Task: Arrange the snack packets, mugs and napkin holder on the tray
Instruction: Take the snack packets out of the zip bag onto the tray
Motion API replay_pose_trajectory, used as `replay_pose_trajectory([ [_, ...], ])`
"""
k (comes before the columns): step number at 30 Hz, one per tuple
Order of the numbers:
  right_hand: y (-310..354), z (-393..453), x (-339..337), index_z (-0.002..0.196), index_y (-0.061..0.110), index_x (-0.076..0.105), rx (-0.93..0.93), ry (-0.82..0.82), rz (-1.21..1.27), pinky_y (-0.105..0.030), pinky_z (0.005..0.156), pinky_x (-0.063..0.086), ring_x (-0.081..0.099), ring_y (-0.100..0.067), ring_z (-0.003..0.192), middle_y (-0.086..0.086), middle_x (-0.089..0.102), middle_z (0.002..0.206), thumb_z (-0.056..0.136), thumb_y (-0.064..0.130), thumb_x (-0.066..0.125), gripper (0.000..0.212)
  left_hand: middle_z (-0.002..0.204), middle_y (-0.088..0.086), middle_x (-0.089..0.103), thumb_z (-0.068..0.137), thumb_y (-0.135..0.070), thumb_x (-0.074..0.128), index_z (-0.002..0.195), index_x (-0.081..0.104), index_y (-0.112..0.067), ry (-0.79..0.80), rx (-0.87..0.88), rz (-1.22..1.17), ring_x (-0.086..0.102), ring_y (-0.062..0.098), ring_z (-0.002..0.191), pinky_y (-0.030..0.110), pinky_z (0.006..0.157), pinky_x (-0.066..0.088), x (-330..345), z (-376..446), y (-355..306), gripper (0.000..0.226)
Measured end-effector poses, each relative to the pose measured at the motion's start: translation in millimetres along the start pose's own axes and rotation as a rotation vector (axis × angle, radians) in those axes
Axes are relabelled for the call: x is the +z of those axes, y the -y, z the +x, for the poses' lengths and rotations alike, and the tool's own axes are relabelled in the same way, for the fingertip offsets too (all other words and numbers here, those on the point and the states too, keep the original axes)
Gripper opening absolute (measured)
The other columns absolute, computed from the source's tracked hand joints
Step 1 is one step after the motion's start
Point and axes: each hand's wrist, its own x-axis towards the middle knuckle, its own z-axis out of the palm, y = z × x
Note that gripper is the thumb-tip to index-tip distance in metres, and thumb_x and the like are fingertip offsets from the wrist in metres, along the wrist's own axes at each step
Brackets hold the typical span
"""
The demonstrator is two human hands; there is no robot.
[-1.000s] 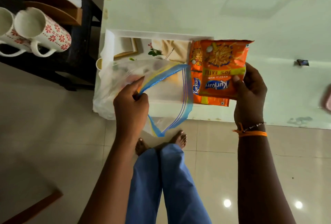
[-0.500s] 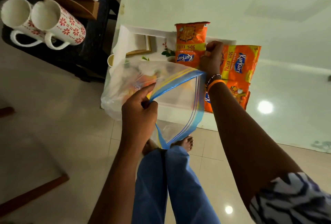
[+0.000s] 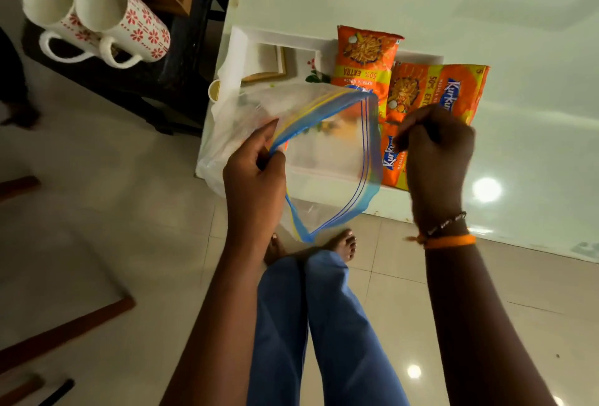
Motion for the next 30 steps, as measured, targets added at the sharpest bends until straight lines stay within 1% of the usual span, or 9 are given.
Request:
replay_pose_trajectory([
  [4, -3.0, -34.0, 48.4, 0.078, 0.016, 0.062, 0.141, 0.446, -0.05, -0.037, 0.075, 0.049, 0.06, -0.022, 0.076, -0.011, 0.066, 0.087, 0.081, -0.005, 0.042, 0.029, 0.117, -0.004, 0.065, 0.084, 0.006, 0.045, 0.122, 0.06, -0.014, -0.084, -0.006, -0.076, 0.061, -0.003, 0.103, 0.022, 0.093, 0.051, -19.5, -5.3, -3.6, 0.045],
  [7, -14.9, -34.7, 95.7, 0.115, 0.012, 0.059, 0.169, 0.732, -0.331, -0.033, 0.088, 0.04, 0.053, -0.023, 0.1, -0.016, 0.058, 0.125, 0.089, 0.008, 0.051, 0.028, 0.104, -0.009, 0.068, 0.085, 0.003, 0.046, 0.121, 0.06, -0.016, -0.106, -0.011, -0.12, 0.065, 0.003, 0.099, 0.032, 0.09, 0.054, -38.3, -10.8, -1.1, 0.044],
  [10, -18.7, -33.4, 136.8, 0.127, 0.007, 0.052, 0.219, 0.867, -0.42, -0.037, 0.101, 0.039, 0.05, -0.023, 0.108, -0.021, 0.05, 0.136, 0.09, 0.009, 0.051, 0.037, 0.094, -0.011, 0.066, 0.084, 0.006, 0.044, 0.121, 0.06, -0.017, -0.108, -0.003, -0.169, 0.063, 0.007, 0.089, 0.03, 0.085, 0.055, -56.2, -12.1, 2.4, 0.047],
  [12, -12.9, -36.8, 155.6, 0.125, 0.004, 0.053, 0.225, 0.872, -0.428, -0.042, 0.107, 0.038, 0.051, -0.033, 0.12, -0.022, 0.052, 0.134, 0.09, 0.007, 0.048, 0.036, 0.092, -0.006, 0.06, 0.082, 0.007, 0.043, 0.121, 0.059, -0.018, -0.12, 0.028, -0.204, 0.058, 0.01, 0.086, 0.029, 0.082, 0.052, -69.4, -15.5, 2.3, 0.05],
  [16, 8.5, -45.9, 180.4, 0.114, 0.006, 0.063, 0.138, 0.752, -0.303, -0.039, 0.103, 0.042, 0.054, -0.033, 0.117, -0.021, 0.061, 0.124, 0.082, 0.004, 0.056, 0.033, 0.094, -0.019, 0.062, 0.075, 0.011, 0.041, 0.124, 0.054, -0.015, -0.162, 0.185, -0.262, 0.06, -0.009, 0.08, 0.005, 0.071, 0.046, -94.7, -19.3, 5.7, 0.056],
  [18, 20.3, -52.9, 189.1, 0.106, 0.003, 0.067, 0.056, 0.724, -0.26, -0.042, 0.099, 0.044, 0.057, -0.035, 0.112, -0.022, 0.065, 0.117, 0.078, 0.003, 0.06, 0.029, 0.072, -0.023, 0.054, 0.074, 0.013, 0.04, 0.126, 0.052, -0.01, -0.19, 0.234, -0.218, 0.053, -0.008, 0.061, 0.002, 0.062, 0.043, -104.2, -17.4, 12.2, 0.058],
  [22, 31.2, -61.1, 182.5, 0.091, 0.005, 0.07, -0.024, 0.609, -0.245, -0.039, 0.087, 0.048, 0.06, -0.023, 0.087, -0.013, 0.07, 0.094, 0.071, 0.005, 0.068, 0.02, 0.089, -0.001, 0.048, 0.078, 0.011, 0.044, 0.13, 0.049, -0.014, -0.125, 0.148, -0.111, 0.044, 0.004, 0.077, 0.005, 0.075, 0.042, -108.4, -7.7, 18.7, 0.058],
  [25, 33.6, -62.6, 159.4, 0.086, 0.014, 0.067, -0.017, 0.555, -0.214, -0.037, 0.082, 0.051, 0.057, -0.014, 0.081, 0.0, 0.063, 0.087, 0.066, 0.01, 0.077, 0.022, 0.085, 0.016, 0.059, 0.079, 0.009, 0.047, 0.13, 0.05, -0.013, -0.123, 0.101, -0.027, 0.047, 0.006, 0.064, 0.006, 0.069, 0.04, -104.8, 0.6, 24.4, 0.056],
  [30, 24.3, -64.7, 96.8, 0.089, 0.015, 0.062, 0.084, 0.411, -0.027, -0.031, 0.073, 0.055, 0.063, -0.017, 0.09, -0.005, 0.065, 0.102, 0.068, 0.012, 0.078, 0.027, 0.06, -0.01, 0.036, 0.078, 0.007, 0.048, 0.131, 0.049, -0.014, -0.104, 0.111, 0.076, 0.046, -0.004, 0.052, 0.003, 0.058, 0.039, -88.7, 10.2, 32.5, 0.057],
])
